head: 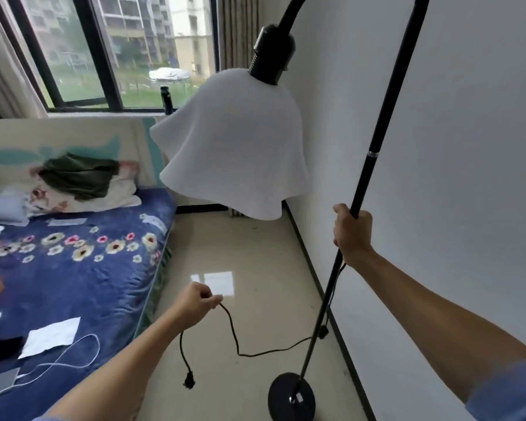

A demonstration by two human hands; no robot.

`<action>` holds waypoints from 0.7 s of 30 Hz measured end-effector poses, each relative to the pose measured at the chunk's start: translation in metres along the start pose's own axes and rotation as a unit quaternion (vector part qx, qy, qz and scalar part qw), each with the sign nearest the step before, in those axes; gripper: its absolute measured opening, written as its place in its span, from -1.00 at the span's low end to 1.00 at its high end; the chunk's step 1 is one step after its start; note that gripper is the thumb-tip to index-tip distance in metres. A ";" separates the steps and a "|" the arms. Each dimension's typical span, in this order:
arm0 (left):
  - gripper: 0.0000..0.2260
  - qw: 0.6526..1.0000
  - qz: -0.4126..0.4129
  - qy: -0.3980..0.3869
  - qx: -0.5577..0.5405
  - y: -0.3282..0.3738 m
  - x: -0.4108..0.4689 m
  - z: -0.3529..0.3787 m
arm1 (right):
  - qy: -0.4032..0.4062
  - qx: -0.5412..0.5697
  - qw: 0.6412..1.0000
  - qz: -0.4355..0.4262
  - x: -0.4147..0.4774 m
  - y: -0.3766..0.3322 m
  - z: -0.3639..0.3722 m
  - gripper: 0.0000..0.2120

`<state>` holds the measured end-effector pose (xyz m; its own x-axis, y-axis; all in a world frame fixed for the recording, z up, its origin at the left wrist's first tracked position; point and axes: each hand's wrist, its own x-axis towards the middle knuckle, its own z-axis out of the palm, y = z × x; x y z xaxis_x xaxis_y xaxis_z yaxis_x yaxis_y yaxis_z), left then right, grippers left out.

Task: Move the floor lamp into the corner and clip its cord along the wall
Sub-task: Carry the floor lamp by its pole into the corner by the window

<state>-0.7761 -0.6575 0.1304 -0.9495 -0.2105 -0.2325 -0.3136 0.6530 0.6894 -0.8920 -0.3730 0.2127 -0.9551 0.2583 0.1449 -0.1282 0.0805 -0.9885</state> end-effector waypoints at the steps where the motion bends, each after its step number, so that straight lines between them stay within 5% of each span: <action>1: -0.74 1.000 -0.002 0.008 0.001 -0.001 0.023 -0.006 | -0.002 -0.002 1.000 -0.004 0.020 0.006 0.015 -0.59; 21: -0.69 0.997 0.033 -0.045 0.062 0.030 0.524 -0.122 | 0.067 -0.027 0.997 0.001 0.420 0.062 0.259 -0.58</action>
<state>-1.2839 -0.8370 0.1136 -0.9617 -0.1018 -0.2544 -0.2424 0.7490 0.6167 -1.3707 -0.5092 0.2013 -0.9107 0.3846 0.1508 -0.1079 0.1310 -0.9855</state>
